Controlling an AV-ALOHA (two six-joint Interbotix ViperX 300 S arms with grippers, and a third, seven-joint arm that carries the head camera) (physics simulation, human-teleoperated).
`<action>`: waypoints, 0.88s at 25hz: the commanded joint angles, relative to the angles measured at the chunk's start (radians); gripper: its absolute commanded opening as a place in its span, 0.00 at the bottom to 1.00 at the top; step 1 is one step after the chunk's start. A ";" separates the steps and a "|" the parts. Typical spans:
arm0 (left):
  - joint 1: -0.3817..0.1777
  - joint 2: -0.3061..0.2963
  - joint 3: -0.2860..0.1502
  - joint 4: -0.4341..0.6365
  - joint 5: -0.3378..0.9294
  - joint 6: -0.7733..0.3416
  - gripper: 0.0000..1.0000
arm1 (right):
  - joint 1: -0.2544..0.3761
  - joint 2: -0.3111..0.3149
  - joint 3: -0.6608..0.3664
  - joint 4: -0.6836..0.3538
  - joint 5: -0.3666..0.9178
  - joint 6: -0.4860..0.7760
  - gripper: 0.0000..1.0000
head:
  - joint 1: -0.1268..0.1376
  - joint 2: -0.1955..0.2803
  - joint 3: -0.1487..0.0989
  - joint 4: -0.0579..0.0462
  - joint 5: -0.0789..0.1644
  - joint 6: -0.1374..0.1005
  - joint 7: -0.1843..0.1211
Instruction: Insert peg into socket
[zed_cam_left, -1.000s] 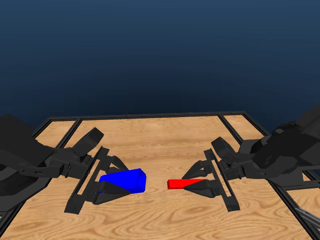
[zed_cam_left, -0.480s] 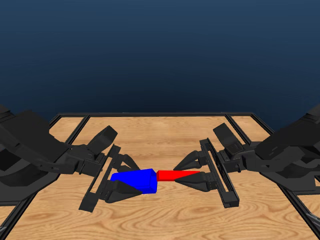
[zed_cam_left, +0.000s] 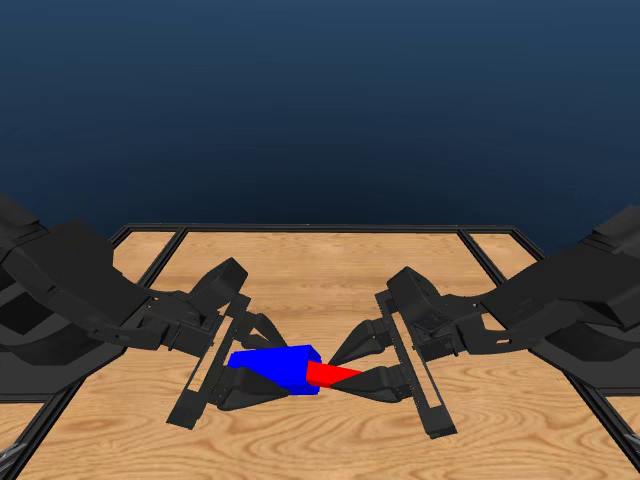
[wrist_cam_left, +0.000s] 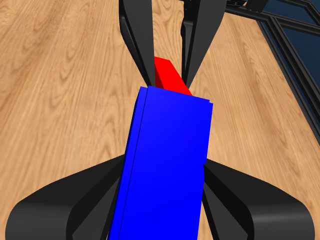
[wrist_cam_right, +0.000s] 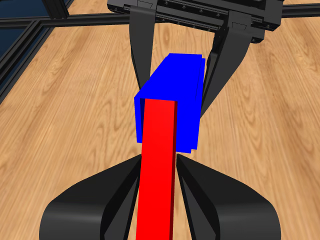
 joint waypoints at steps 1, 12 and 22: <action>0.015 -0.017 -0.031 -0.002 -0.018 -0.005 0.00 | -0.046 -0.004 -0.115 -0.107 0.149 0.018 0.00 | 0.007 -0.003 -0.009 0.001 -0.009 -0.002 0.000; 0.028 0.026 -0.052 0.006 0.087 -0.059 0.00 | -0.026 0.012 -0.380 -0.821 1.029 0.651 0.00 | 0.027 -0.002 -0.008 0.002 0.003 -0.023 0.002; 0.038 0.031 -0.099 0.061 0.160 -0.146 0.00 | 0.020 0.160 -0.612 -0.973 1.193 0.831 0.00 | 0.041 0.000 -0.007 0.005 0.004 -0.028 -0.004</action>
